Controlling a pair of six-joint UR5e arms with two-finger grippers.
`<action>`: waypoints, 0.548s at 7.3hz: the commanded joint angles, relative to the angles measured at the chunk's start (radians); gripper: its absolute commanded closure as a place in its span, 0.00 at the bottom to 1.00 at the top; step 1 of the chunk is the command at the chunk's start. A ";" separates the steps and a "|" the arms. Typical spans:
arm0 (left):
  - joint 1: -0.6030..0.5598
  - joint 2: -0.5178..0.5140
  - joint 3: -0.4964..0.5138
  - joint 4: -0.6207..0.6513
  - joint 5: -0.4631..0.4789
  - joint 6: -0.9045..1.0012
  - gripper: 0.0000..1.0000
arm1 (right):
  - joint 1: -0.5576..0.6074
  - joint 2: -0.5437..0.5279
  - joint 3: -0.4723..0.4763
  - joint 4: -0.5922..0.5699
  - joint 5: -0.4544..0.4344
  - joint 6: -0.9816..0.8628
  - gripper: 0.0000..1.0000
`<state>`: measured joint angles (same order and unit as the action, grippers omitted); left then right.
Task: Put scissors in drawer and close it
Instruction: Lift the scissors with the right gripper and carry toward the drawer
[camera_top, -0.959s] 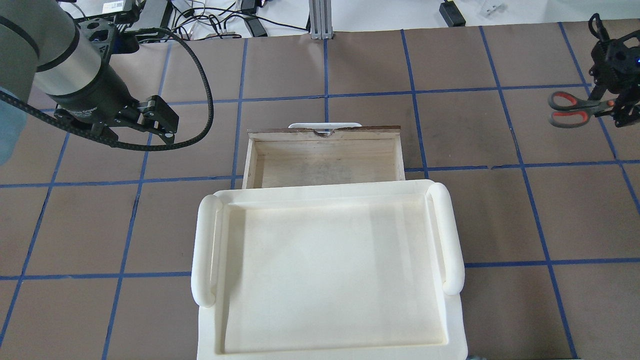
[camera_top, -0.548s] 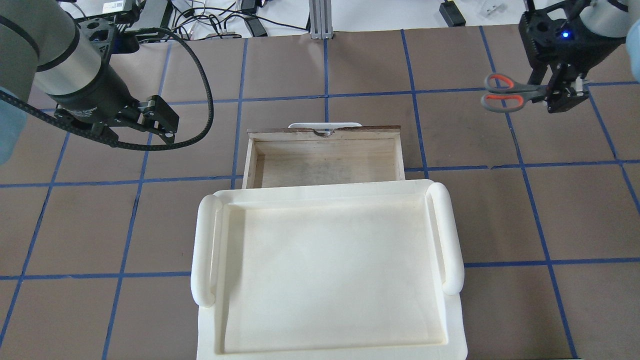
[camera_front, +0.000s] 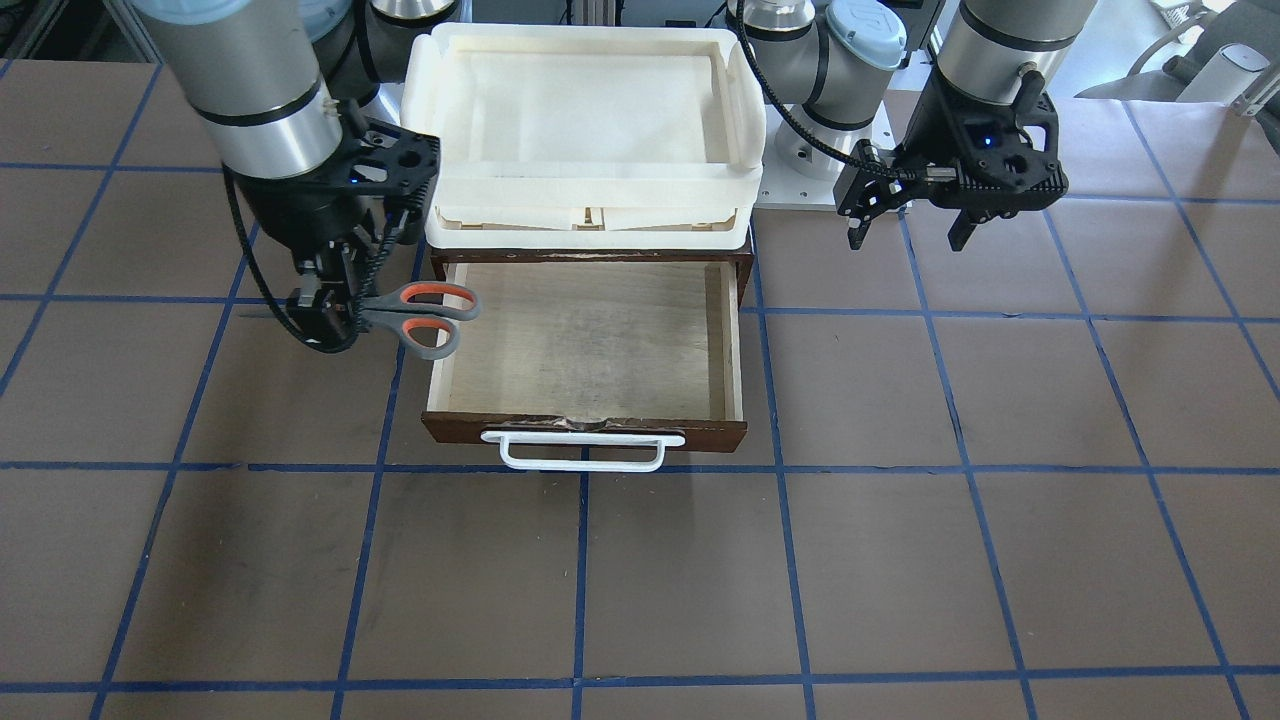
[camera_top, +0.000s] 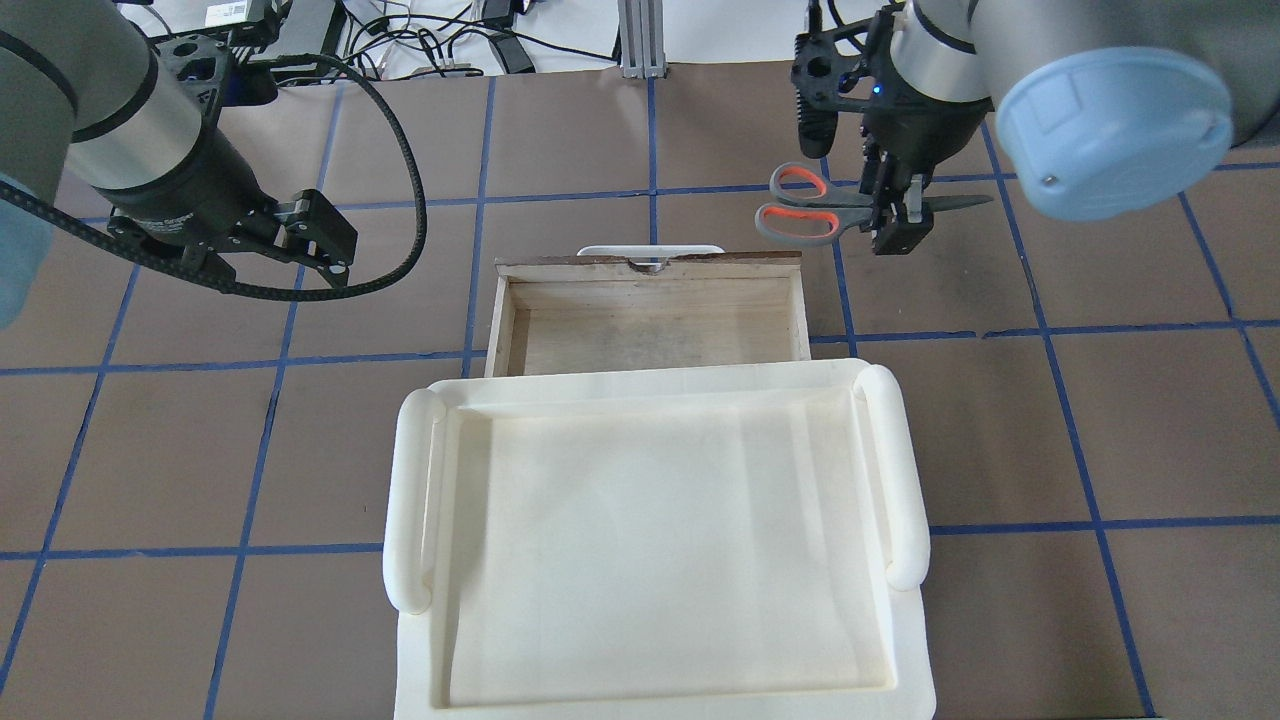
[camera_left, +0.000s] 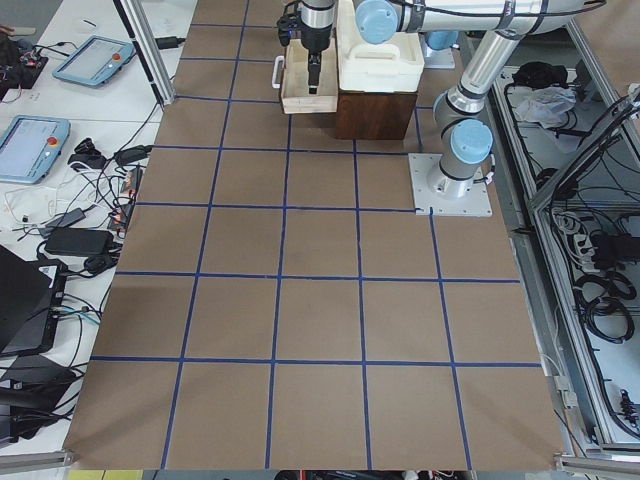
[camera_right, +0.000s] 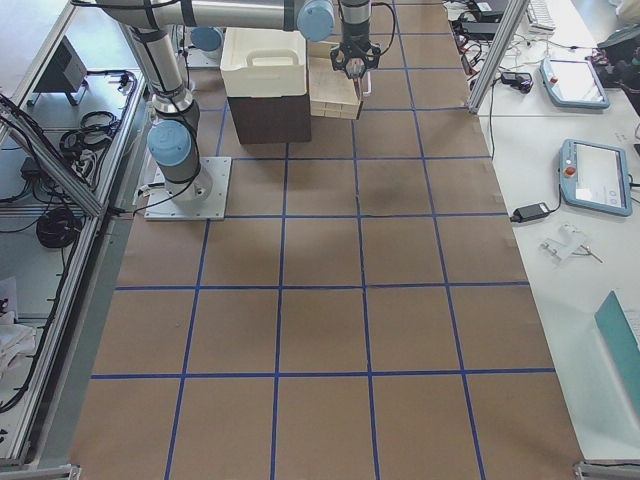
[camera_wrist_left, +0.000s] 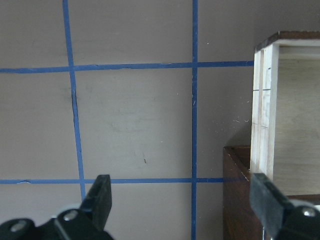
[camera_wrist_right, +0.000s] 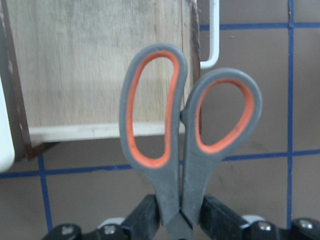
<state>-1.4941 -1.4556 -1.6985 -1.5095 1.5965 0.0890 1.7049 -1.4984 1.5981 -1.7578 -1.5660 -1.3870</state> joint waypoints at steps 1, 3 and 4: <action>0.000 0.000 -0.003 0.000 -0.001 0.000 0.00 | 0.161 0.070 -0.001 -0.056 0.001 0.179 1.00; 0.000 0.000 -0.003 0.000 -0.001 0.000 0.00 | 0.249 0.176 -0.001 -0.124 0.014 0.233 1.00; 0.000 0.000 -0.001 0.000 -0.001 0.000 0.00 | 0.274 0.203 -0.001 -0.140 0.014 0.243 1.00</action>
<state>-1.4941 -1.4562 -1.7008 -1.5094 1.5953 0.0890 1.9400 -1.3420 1.5970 -1.8657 -1.5558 -1.1712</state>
